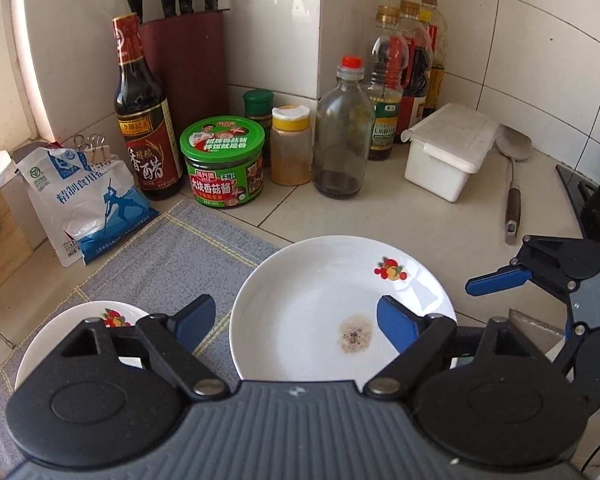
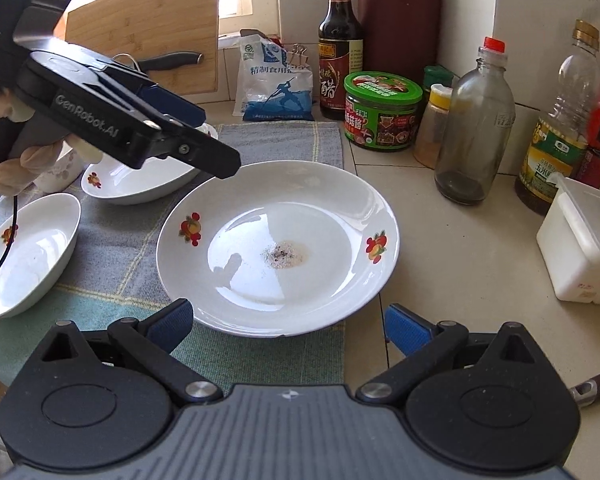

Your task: Organize plates and bowls

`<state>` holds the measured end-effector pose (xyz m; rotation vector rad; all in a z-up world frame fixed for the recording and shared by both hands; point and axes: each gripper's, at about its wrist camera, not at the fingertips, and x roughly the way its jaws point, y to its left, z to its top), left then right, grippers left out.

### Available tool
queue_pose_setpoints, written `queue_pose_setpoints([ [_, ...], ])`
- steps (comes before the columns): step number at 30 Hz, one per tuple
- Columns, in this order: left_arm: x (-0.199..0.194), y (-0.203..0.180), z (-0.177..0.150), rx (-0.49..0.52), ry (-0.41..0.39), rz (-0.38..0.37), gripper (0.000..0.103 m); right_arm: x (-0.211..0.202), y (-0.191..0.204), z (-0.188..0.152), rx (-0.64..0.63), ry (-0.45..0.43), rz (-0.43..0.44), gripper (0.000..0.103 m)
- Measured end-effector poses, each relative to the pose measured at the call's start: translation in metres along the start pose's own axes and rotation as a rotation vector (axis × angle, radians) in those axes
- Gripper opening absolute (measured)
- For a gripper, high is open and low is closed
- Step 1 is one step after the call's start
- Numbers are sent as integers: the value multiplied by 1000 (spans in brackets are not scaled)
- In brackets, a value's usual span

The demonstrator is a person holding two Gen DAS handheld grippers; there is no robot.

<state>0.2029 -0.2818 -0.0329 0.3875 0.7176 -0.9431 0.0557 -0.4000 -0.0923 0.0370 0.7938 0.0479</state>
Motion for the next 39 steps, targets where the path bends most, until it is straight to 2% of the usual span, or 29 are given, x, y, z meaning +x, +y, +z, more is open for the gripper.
queue_pose_setpoints([
  [7,-40,-13,-16,-51,-53,45,90,-6,14,3,-46,-27,30,103],
  [13,-76,-21,-36,-137,-95,146,91,-6,21,10,-69,-60,96,103],
  [23,-121,-14,-88,-311,-105,272,91,-1,52,23,-104,-72,176,103],
  [28,-137,-11,-116,-326,-84,328,91,1,75,28,-103,-67,195,103],
  [39,-175,2,-191,-370,12,346,92,18,132,43,-95,-18,245,103],
])
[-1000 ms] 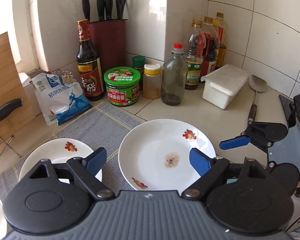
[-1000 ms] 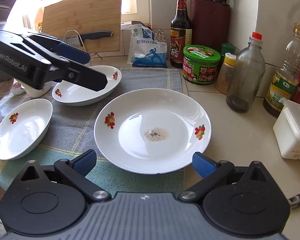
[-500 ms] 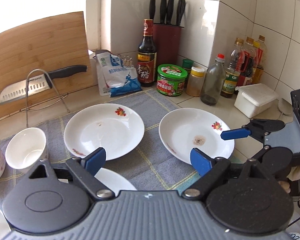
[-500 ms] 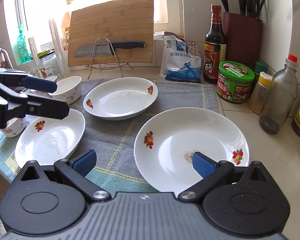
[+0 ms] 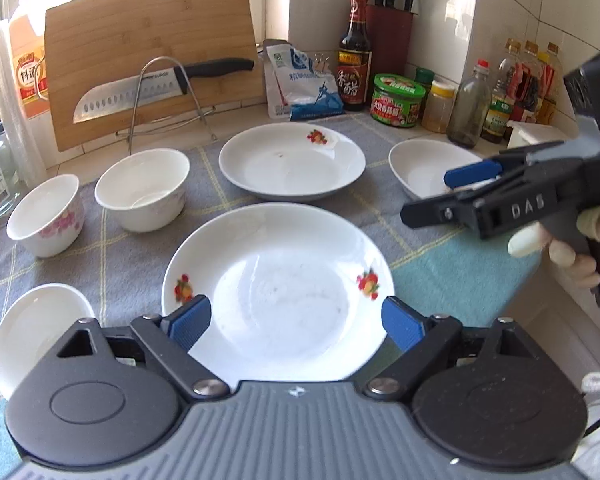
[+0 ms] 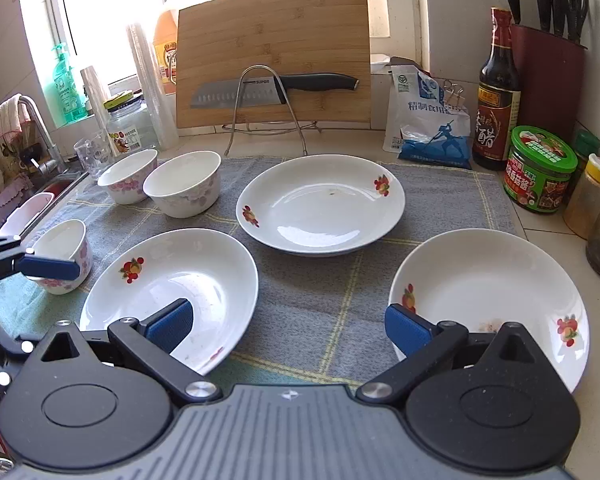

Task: Organize plates and bowls
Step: 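Grasp the rim of a white floral plate with the right tool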

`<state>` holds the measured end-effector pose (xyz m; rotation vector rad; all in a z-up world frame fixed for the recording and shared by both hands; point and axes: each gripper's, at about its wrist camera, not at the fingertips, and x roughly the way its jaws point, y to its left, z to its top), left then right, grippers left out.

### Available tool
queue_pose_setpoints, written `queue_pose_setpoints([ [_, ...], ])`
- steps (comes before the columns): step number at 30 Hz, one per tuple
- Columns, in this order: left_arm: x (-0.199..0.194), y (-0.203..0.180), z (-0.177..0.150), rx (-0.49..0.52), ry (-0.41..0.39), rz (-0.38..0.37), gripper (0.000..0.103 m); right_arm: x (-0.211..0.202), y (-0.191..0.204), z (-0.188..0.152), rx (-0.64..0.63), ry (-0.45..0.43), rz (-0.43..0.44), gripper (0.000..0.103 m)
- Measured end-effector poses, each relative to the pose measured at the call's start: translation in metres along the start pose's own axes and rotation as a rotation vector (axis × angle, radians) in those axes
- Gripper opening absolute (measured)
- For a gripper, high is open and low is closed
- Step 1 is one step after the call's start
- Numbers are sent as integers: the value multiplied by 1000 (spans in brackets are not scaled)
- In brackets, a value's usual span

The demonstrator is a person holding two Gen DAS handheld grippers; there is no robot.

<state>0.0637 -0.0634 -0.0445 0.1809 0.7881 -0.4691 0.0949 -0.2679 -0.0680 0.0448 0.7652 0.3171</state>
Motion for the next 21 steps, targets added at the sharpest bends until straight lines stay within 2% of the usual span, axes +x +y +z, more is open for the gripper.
queue_pose_setpoints([
  [4,3,14,-24,-3,42,2,93,8,11,5,27,21,12,103],
  [10,30,27,-49,-20,95,8,94,20,23,2,70,76,13,103],
  [16,45,26,-49,40,72,2,103,34,24,-3,74,142,25,103],
  [21,48,27,-46,45,54,-9,103,51,20,-4,65,172,64,103],
])
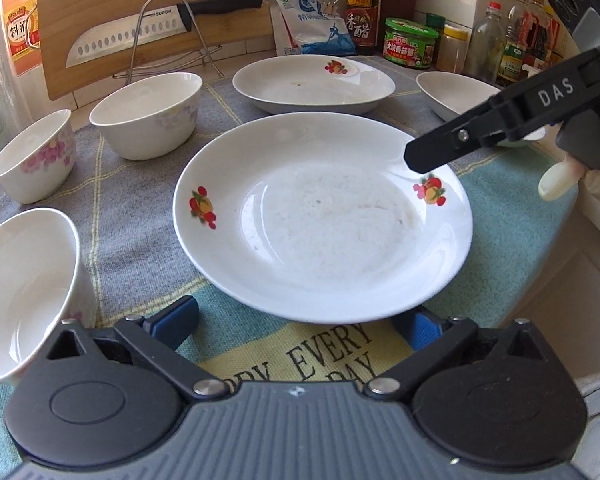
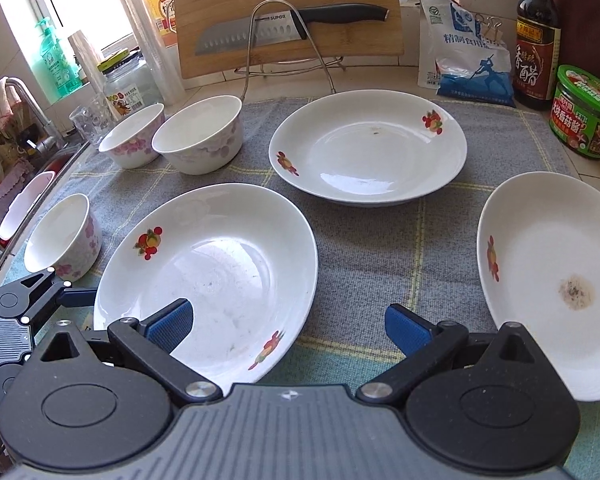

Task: Organize plates and bowls
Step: 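Grasp the rim of a white floral plate with the right tool, then lift the floral plate with the right tool toward another plate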

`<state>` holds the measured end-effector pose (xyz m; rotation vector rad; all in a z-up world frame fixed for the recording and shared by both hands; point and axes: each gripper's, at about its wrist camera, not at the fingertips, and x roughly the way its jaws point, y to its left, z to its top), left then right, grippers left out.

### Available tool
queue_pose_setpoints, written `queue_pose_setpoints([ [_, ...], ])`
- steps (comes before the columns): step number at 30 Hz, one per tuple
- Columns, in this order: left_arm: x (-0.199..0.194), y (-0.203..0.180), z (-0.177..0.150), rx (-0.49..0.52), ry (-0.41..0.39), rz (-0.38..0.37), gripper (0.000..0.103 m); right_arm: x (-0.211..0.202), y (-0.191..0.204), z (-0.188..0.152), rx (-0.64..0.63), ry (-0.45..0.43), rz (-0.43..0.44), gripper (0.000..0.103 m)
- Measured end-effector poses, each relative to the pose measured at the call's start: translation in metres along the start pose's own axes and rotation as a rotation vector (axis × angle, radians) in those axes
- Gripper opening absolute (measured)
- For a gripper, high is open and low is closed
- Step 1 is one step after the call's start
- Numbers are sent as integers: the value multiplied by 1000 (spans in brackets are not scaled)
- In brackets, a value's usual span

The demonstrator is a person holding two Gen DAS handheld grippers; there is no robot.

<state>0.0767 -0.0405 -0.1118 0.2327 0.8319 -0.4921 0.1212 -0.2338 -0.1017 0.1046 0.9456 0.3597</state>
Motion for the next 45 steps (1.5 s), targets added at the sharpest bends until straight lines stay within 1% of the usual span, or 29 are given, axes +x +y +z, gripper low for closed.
queue_pose_setpoints([
  [8,-2,-2,-6,1,-53,4,103,28,-5,9,-63,86,83,103],
  [12,-3,-2,-7,16,-72,-2,103,36,-1,16,-118,103,93,103],
  [16,-3,-1,-8,17,-83,-9,103,44,0,28,-156,125,128,103],
  [20,-3,0,-10,27,-102,-21,103,54,-4,42,-151,138,178,103],
  [24,-3,0,-9,32,-103,-26,103,60,-8,54,-117,159,226,103],
  [29,-3,0,-7,44,-88,-36,103,66,-8,63,-117,194,307,103],
  [36,-4,-3,-6,81,-94,-37,102,73,-8,73,-128,234,355,103],
  [39,-5,-4,-6,93,-93,-46,101,75,-4,75,-161,256,367,103],
  [41,-5,-4,-5,99,-91,-50,101,75,-2,77,-182,270,376,99],
  [45,-6,-4,-4,108,-87,-65,98,76,-1,78,-207,290,373,98],
])
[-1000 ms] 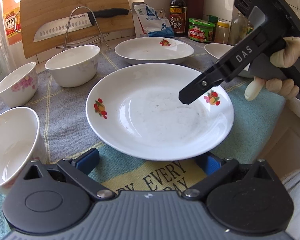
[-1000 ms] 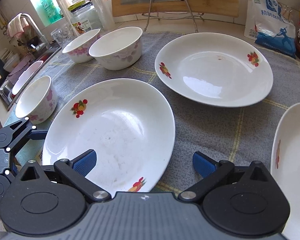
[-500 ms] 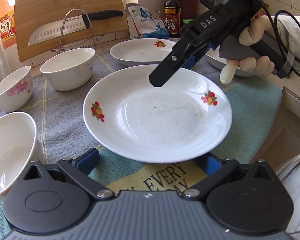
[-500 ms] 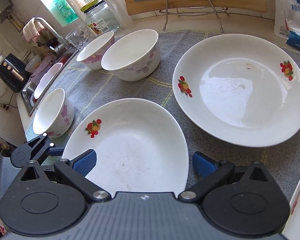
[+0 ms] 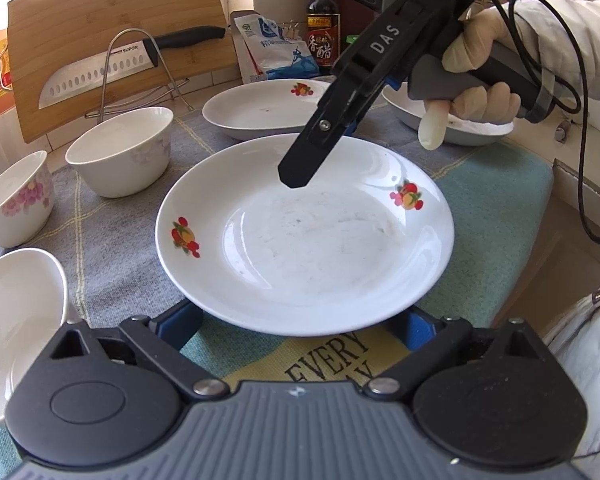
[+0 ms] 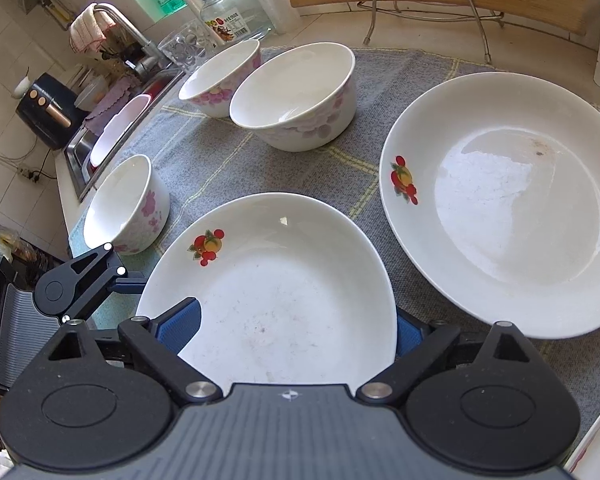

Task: Organize plates and bowls
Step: 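Lift the floral plate with the right tool toward another plate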

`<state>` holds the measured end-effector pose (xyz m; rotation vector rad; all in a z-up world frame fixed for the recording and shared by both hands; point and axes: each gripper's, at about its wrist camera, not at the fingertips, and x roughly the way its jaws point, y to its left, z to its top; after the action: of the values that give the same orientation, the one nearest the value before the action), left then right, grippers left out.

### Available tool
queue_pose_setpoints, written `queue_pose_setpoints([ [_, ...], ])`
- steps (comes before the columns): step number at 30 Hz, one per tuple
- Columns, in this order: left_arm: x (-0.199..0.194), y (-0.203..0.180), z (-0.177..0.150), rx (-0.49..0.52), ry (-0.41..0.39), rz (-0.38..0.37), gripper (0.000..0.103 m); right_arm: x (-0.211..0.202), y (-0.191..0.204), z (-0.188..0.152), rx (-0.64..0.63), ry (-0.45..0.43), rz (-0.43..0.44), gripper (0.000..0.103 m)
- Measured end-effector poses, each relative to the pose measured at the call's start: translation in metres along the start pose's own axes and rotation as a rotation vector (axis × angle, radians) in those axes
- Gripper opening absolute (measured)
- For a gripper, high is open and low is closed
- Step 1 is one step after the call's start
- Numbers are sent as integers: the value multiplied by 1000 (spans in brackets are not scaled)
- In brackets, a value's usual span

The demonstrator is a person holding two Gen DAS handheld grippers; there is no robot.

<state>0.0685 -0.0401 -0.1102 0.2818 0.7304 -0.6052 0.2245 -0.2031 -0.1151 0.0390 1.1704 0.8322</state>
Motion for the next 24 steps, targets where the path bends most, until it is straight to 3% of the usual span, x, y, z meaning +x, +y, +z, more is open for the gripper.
queue_pose_setpoints([
  [24,-9,-3,19,5,55,-59,96,-25,5,-11,18,-15,25,98],
])
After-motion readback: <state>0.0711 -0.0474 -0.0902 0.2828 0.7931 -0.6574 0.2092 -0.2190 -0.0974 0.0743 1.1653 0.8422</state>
